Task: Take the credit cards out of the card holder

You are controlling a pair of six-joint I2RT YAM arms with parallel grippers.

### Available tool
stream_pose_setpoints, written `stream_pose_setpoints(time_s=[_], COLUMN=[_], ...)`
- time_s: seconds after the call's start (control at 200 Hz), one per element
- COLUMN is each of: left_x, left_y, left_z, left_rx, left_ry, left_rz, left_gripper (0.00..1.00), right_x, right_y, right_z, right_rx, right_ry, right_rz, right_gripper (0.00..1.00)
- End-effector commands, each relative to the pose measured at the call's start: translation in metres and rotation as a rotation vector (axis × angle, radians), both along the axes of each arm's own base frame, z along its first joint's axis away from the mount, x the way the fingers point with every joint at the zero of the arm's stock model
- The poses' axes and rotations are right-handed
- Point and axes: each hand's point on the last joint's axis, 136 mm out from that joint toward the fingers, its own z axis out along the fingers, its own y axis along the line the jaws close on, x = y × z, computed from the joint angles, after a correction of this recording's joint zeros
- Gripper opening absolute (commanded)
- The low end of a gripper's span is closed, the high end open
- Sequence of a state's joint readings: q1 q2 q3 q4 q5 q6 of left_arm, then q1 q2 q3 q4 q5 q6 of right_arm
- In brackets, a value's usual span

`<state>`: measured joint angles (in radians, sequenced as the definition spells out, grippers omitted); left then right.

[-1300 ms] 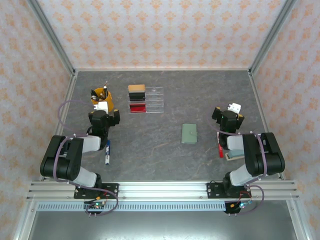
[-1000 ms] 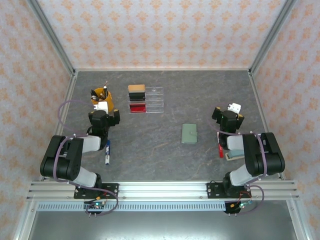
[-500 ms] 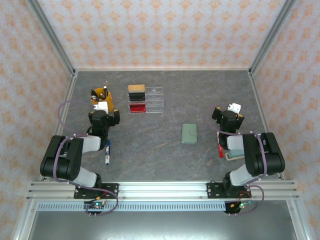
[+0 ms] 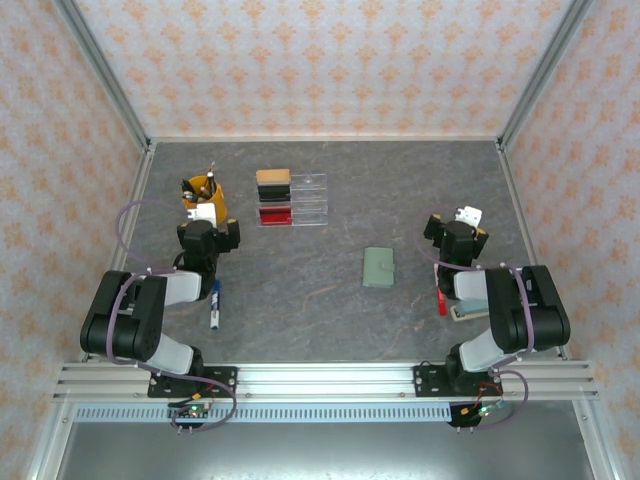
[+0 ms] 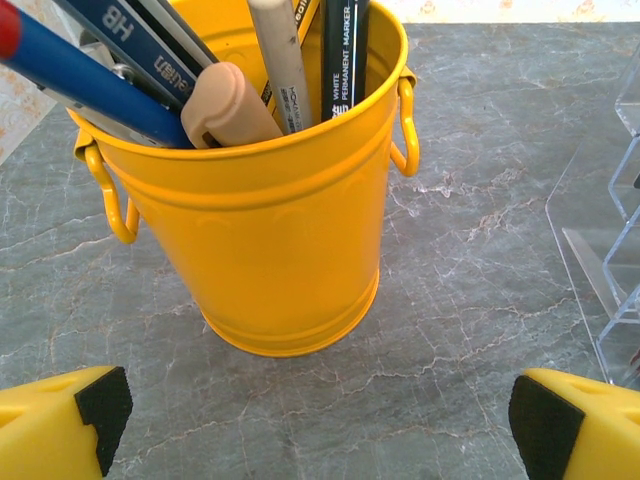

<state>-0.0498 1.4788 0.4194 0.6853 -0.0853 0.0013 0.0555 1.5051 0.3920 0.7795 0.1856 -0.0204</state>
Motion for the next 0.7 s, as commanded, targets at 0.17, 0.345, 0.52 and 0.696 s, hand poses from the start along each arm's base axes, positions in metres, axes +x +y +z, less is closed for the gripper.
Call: stream_pose_setpoints(time_s=[0.17, 0.345, 0.52, 0.696], left_x=[-0.002, -0.010, -0.017, -0.016], left_y=[-0.002, -0.018, -0.032, -0.056], left_z=[0.056, 0.096, 0.120, 0.127], left_rx=[-0.090, -0.271, -0.406, -0.531], left_ry=[0.027, 0.051, 0.121, 0.146], left_rz=[0.030, 0.033, 0.041, -0.038], left_gripper=[1.00, 1.00, 1.00, 1.00], right_x=[-0.012, -0.019, -0.026, -0.024], right_y=[-0.011, 0.011, 0.033, 0.079], right_z=[0.067, 0.118, 0.111, 0.074], right_rx=[0.049, 0.284, 0.395, 0.531], right_ry=[-0.073, -0.100, 0.172, 0.472], right_rz=[-0.101, -0.051, -0.019, 0.119], right_gripper=[1.00, 1.00, 1.00, 1.00])
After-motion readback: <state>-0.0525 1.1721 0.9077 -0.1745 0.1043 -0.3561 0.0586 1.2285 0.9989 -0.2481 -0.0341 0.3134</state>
